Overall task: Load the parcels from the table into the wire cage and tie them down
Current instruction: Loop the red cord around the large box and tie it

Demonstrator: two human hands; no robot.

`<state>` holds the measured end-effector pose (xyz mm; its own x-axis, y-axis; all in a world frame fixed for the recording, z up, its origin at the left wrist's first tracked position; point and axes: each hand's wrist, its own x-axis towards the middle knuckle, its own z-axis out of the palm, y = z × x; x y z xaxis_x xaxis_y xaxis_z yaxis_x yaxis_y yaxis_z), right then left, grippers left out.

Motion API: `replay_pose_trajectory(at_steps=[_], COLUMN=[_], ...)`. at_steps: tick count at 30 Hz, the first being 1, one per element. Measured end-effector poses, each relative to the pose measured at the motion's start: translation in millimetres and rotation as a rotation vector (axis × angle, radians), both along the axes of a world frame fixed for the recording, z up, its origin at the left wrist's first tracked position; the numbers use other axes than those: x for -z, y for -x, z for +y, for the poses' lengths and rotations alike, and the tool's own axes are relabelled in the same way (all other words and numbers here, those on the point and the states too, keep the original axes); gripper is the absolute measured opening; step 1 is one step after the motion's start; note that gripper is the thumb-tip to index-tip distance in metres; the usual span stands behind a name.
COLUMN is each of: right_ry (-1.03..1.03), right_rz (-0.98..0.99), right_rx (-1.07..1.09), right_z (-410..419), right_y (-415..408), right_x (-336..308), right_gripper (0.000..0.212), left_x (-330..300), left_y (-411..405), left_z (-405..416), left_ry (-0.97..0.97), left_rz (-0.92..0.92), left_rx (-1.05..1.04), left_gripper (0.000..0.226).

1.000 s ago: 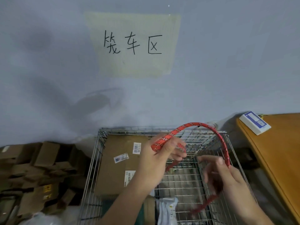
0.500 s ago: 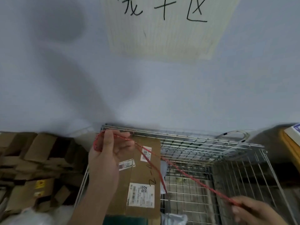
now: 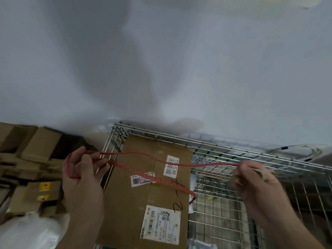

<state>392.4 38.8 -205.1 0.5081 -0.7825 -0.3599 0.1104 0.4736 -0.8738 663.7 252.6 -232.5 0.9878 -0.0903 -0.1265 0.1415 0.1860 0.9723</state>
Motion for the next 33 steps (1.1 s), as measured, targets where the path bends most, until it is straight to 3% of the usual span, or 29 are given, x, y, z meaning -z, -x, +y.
replay_pose_trajectory(at_steps=[4, 7, 10, 15, 20, 28, 33], right_ry=[0.203, 0.617, 0.882, 0.734, 0.718, 0.592, 0.630], right_rz=[0.275, 0.541, 0.718, 0.815, 0.869, 0.920, 0.871], right_rx=[-0.327, -0.470, -0.564, -0.577, -0.381, 0.033, 0.006], right_z=[5, 4, 1, -3, -4, -9, -3], right_y=[-62, -99, -123, -142, -153, -174, -180], right_x=[15, 33, 55, 94, 116, 127, 128], right_gripper=[0.037, 0.019, 0.019, 0.028, 0.011, 0.033, 0.032], left_x=[18, 26, 28, 34, 42, 63, 80], left_y=[12, 19, 26, 34, 35, 44, 43], left_z=[1, -1, -7, -26, -53, -84, -92], left_ry=[-0.085, -0.116, -0.157, -0.362, -0.510, -0.502, -0.555], left_rz=[0.002, 0.021, 0.014, -0.019, -0.080, -0.021, -0.041], left_rx=[-0.004, 0.009, 0.099, 0.363, 0.535, 0.667, 0.716], left_gripper=[0.023, 0.029, 0.024, 0.022, 0.019, 0.017, 0.016])
